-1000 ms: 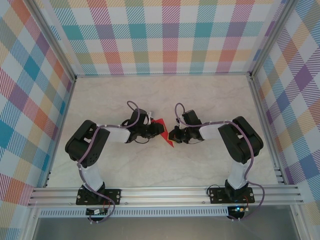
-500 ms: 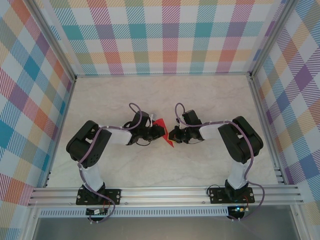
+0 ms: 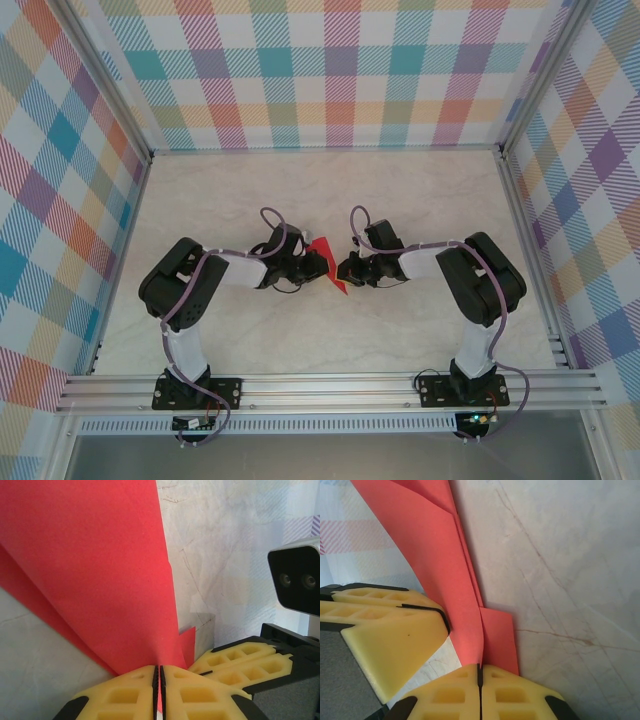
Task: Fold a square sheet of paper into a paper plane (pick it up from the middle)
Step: Fold the wing for the fifth time at the center of the table.
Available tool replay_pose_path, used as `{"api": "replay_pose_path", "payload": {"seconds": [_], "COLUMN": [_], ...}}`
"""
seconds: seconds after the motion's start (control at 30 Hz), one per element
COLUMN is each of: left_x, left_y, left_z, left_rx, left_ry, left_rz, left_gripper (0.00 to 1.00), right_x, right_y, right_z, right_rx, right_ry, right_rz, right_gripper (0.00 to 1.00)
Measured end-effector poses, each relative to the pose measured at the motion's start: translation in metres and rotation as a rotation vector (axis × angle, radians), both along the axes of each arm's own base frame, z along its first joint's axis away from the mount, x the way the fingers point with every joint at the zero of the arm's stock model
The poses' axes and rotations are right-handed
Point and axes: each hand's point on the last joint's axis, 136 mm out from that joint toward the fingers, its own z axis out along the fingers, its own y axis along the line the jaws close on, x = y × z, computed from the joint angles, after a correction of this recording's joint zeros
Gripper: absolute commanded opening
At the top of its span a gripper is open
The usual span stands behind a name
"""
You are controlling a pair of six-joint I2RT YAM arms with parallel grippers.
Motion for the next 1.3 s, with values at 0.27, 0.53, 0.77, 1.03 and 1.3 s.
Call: {"api": "replay_pose_path", "payload": {"seconds": [0.27, 0.53, 0.77, 1.03, 1.3], "left_x": [0.001, 0.001, 0.001, 0.001, 0.001], "left_y": [0.0, 0.0, 0.0, 0.0, 0.0], "left_z": [-0.003, -0.005, -0.005, -0.005, -0.005], "left_rx": [0.041, 0.056, 0.059, 0.061, 0.061], "left_ry": [0.048, 0.066, 0.07, 0.069, 0.071], "left_rz": [0.004, 0.003, 0.002, 0.001, 0.0], "left_gripper": [0.12, 0.12, 0.12, 0.12, 0.12], "right_x": [-0.001, -0.005, -0.012, -0.015, -0.016], "right_y": [0.001, -0.002, -0.006, -0.008, -0.009], "right_z": [0.005, 0.018, 0.012, 0.009, 0.001], "right_rx": [0.007, 0.007, -0.014, -0.024, -0.036], "right_ry": [-0.005, -0.021, 0.008, 0.021, 0.039], "right_rz": [0.006, 0.02, 0.025, 0.027, 0.025], "right_gripper": [0.17, 0.19, 0.19, 0.07, 0.16]}}
